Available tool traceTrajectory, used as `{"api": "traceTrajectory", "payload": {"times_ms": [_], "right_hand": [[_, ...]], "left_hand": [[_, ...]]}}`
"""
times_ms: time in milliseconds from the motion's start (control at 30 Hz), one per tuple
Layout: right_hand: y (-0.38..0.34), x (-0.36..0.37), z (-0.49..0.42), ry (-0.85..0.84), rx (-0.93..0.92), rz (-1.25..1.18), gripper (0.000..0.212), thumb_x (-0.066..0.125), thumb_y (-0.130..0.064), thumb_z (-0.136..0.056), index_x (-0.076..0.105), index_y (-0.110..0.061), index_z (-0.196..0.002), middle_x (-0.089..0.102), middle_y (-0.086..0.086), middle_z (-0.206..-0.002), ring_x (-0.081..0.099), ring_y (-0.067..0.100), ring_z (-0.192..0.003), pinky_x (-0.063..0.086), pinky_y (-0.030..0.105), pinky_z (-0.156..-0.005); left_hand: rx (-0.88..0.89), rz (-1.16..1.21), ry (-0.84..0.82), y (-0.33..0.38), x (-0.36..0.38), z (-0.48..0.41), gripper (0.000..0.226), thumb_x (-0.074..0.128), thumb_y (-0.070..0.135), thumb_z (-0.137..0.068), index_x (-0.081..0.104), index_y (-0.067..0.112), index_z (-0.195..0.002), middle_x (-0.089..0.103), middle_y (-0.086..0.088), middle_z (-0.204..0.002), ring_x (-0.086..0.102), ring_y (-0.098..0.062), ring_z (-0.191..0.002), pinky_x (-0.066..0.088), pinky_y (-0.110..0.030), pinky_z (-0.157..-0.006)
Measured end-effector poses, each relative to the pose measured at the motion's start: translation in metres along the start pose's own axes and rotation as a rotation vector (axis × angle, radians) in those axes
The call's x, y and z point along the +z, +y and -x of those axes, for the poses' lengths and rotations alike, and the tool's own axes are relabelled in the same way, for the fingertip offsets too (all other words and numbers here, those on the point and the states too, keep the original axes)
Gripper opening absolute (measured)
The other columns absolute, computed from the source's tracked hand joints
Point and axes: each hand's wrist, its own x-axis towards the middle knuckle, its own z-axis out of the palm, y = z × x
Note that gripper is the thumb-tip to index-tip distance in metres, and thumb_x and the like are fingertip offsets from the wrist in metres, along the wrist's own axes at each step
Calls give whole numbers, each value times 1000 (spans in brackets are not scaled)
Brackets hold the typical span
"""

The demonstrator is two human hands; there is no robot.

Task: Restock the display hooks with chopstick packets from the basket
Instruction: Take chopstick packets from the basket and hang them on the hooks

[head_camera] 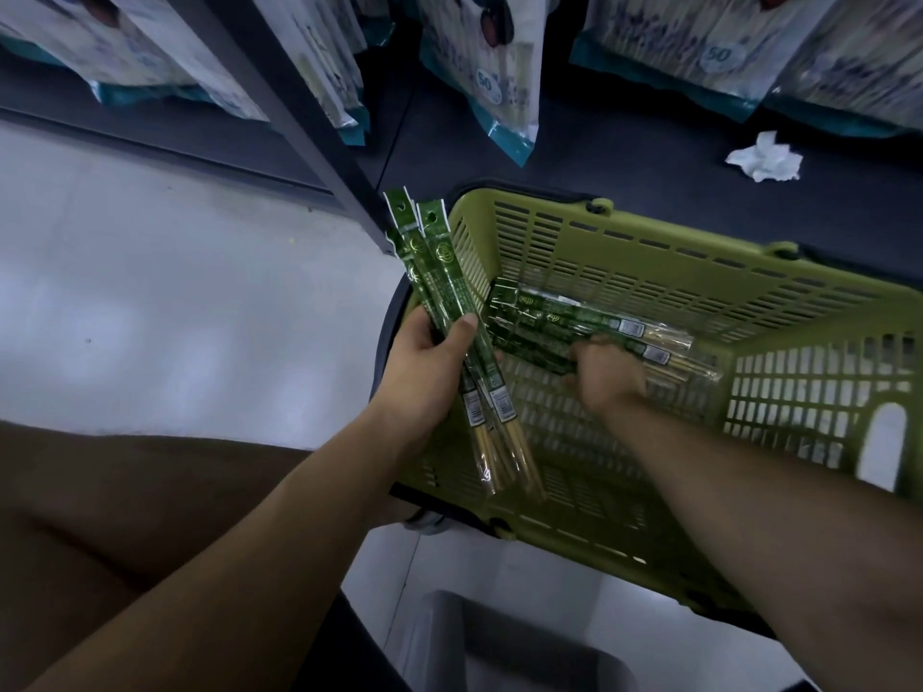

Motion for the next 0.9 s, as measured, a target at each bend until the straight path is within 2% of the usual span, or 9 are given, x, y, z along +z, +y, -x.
{"api": "traceTrajectory", "payload": {"times_ms": [133, 267, 400, 500, 600, 667, 800, 900], "right_hand": [[1, 2, 3, -10, -20, 31, 23, 65, -19, -95, 68, -17, -117, 62, 10, -113, 65, 30, -103, 54, 36, -77], [3, 0, 5, -9, -44, 82, 19, 63, -15, -93, 70, -18, -111, 64, 9, -111, 66, 29, -105, 51, 34, -75], [10, -11, 9, -8, -56, 41, 17, 61, -22, -96, 69, -21, -110, 67, 7, -105, 66, 26, -98, 44, 29, -67], [16, -22, 16, -39, -69, -138, 15, 62, -33, -96, 71, -21, -95, 67, 4, -88, 64, 24, -82, 47, 31, -60], [14, -37, 26, -11, -67, -435, 29, 66, -27, -95, 58, -27, -68, 55, -5, -64, 53, 16, -62, 34, 28, -52], [6, -52, 33, -5, -82, -572, 39, 68, -20, -94, 50, -25, -59, 47, -6, -58, 45, 12, -56, 28, 29, -53], [-15, -85, 47, -18, -156, -650, 38, 68, -21, -95, 53, -16, -60, 45, -2, -58, 40, 6, -50, 29, 30, -52], [-35, -106, 59, -59, -236, -745, 27, 69, -26, -95, 68, -6, -77, 55, -2, -63, 43, -2, -47, 30, 18, -46]], "left_hand": [[5, -24, 4, 1, 1, 0, 9, 57, 28, -104, 63, 26, -110, 77, 1, -102, 75, -27, -101, 57, -53, -93], [2, 11, -17, 3, 4, 1, 12, 54, 23, -106, 62, 16, -111, 77, -5, -99, 76, -22, -89, 58, -40, -79], [-19, 74, -47, 5, 6, 3, 16, 50, 20, -107, 64, 15, -101, 73, -7, -90, 69, -21, -82, 56, -38, -77], [-65, 141, -44, 5, 5, 2, 14, 52, 20, -107, 62, 12, -110, 75, -4, -87, 71, -18, -79, 56, -36, -71], [-87, 129, -26, 3, 5, 0, 14, 53, 22, -106, 62, 13, -112, 77, -4, -89, 74, -18, -80, 58, -35, -70], [-112, 132, -12, 1, 6, -1, 13, 55, 22, -105, 63, 14, -112, 79, -8, -96, 76, -21, -85, 58, -39, -74], [-120, 142, -16, 2, 8, -2, 15, 55, 21, -104, 65, 14, -113, 79, -10, -102, 77, -26, -93, 58, -47, -84], [-97, 119, -36, 4, 13, 2, 17, 56, 22, -103, 66, 16, -115, 79, -6, -104, 76, -26, -98, 57, -49, -92]]}}
